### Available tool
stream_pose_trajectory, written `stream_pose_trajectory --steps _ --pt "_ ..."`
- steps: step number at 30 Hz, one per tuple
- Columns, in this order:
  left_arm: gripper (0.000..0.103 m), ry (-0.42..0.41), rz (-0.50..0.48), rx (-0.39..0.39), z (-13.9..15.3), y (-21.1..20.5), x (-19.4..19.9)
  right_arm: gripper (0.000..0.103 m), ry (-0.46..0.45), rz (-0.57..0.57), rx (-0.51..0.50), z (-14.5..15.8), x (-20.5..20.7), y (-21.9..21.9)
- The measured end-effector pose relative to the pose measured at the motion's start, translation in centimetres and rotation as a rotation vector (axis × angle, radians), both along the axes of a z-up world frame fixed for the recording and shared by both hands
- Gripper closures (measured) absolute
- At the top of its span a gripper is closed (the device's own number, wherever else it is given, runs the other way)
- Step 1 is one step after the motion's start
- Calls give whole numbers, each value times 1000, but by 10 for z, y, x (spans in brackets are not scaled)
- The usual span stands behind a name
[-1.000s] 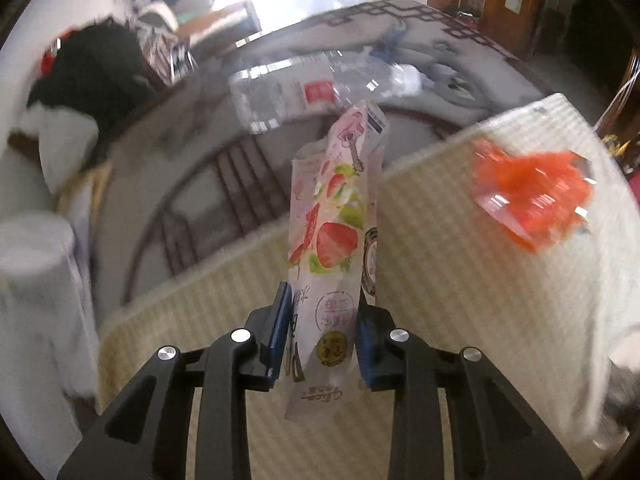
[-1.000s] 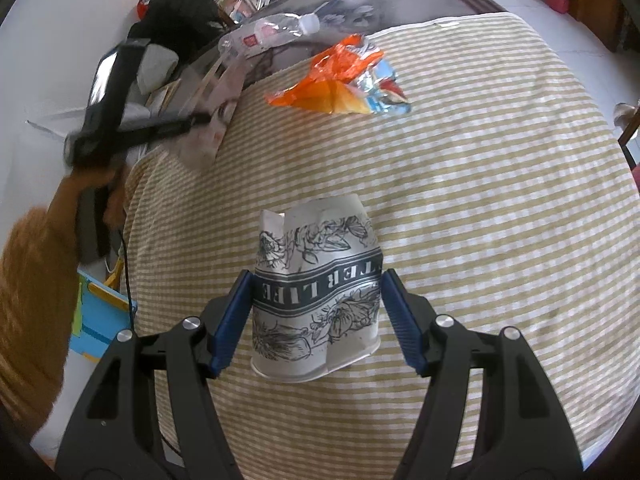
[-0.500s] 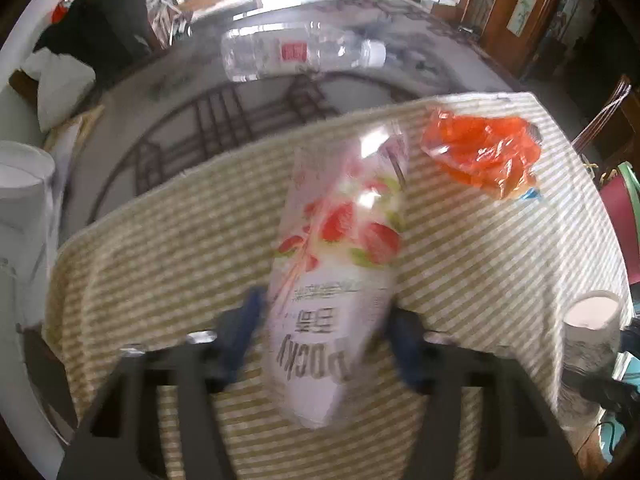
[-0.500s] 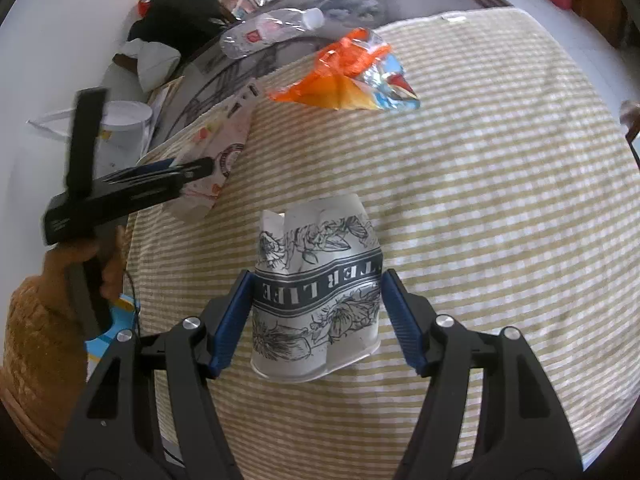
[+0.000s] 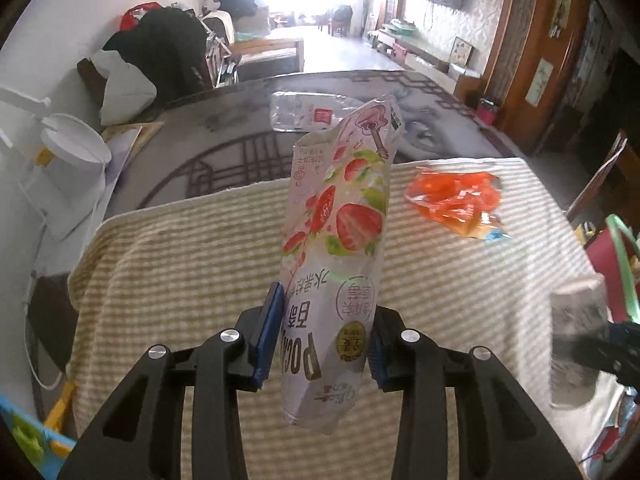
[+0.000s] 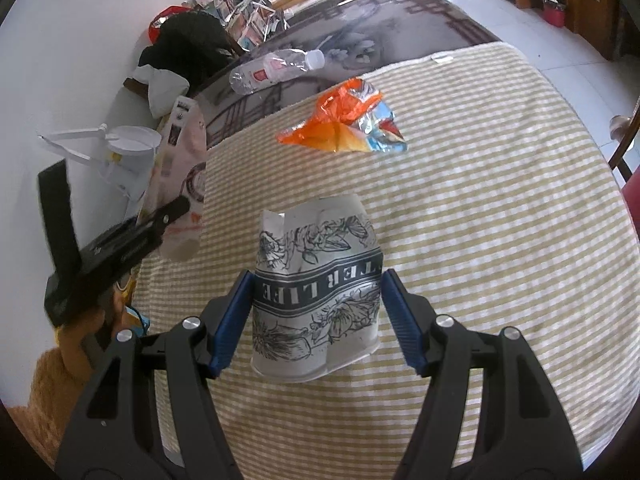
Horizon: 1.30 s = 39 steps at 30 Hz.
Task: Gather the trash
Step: 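Lift the Pocky box with the left tool and paper cup with the right tool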
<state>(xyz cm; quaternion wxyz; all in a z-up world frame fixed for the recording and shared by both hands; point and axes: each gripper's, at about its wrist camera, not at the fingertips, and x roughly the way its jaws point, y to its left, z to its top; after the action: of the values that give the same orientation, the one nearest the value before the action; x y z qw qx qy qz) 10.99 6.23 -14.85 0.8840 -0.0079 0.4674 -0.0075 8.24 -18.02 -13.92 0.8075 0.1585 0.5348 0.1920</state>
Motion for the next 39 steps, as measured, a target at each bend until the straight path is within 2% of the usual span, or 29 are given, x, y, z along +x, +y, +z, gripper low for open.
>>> stream_pose_trajectory --steps 8,18,26,39 --pt "67 20 25 -79 0 -13 -24 40 -48 33 18 15 -11 3" --pt "67 28 76 -86 -3 -20 -32 40 -49 -27 47 14 -19 -24" --pt "67 -19 113 -71 7 -27 -33 39 -42 -86 75 11 -20 -49" --pt "66 -15 83 -66 6 -43 -35 39 -45 -101 87 12 -23 -58"
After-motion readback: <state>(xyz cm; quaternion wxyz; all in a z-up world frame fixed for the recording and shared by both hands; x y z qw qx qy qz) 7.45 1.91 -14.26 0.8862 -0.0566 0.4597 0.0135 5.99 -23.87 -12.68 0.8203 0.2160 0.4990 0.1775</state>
